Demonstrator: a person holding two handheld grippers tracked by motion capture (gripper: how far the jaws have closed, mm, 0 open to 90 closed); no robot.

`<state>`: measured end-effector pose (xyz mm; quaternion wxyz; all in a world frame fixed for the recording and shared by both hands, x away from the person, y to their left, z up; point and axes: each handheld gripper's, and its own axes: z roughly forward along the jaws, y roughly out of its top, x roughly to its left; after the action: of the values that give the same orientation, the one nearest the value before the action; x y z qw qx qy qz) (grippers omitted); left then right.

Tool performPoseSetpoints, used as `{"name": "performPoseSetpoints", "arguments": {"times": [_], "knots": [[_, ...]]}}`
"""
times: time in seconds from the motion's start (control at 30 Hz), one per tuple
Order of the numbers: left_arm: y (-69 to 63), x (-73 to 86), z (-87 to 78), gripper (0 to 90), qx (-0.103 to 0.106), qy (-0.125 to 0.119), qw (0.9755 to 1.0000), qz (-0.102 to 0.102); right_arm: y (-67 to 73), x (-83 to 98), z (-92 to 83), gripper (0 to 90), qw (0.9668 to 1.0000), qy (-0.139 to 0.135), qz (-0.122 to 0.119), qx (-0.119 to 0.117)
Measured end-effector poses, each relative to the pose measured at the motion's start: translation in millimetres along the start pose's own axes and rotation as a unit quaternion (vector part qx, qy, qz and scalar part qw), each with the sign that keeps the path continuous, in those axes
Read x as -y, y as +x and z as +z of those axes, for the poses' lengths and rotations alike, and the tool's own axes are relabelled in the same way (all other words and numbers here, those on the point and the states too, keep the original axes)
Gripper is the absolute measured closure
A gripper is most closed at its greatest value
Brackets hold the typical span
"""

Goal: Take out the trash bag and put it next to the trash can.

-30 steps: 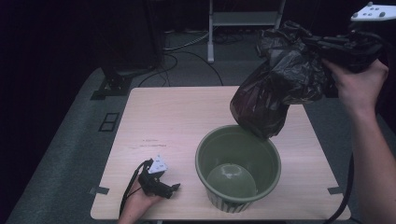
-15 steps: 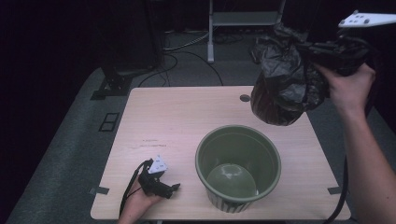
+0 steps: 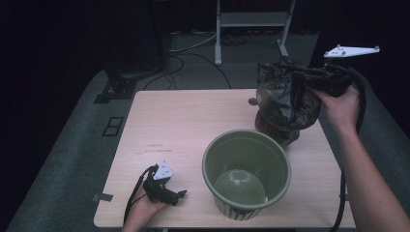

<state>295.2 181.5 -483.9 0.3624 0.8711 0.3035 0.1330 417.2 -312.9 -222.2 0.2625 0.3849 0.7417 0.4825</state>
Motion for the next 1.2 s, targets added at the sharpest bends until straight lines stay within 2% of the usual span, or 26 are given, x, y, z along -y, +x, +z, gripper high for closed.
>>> {"name": "performPoseSetpoints", "arguments": {"times": [0.2,0.37,0.47,0.83,1.2], "knots": [[-0.1,0.1,0.1,0.0,0.0,-0.001,1.0,0.0,3.8,4.4,-6.6,36.4,0.9997,0.0,-0.005,0.025],[0.0,0.1,0.1,0.0,-0.001,-0.001,1.0,0.001,8.8,16.3,-17.9,11.4,0.9992,-0.005,0.0,0.039],[0.0,0.1,0.1,0.0,-0.001,-0.001,1.0,0.001,11.2,28.1,-23.5,10.1,0.9988,-0.002,0.006,0.05],[0.1,0.1,0.2,0.0,0.0,-0.001,1.0,0.001,25.7,84.4,-47.2,10.1,0.9991,0.005,0.005,0.042],[0.0,0.1,0.2,0.0,-0.001,-0.002,1.0,0.001,49.2,147.0,-65.9,10.1,0.9991,0.025,0.005,0.033]]}}
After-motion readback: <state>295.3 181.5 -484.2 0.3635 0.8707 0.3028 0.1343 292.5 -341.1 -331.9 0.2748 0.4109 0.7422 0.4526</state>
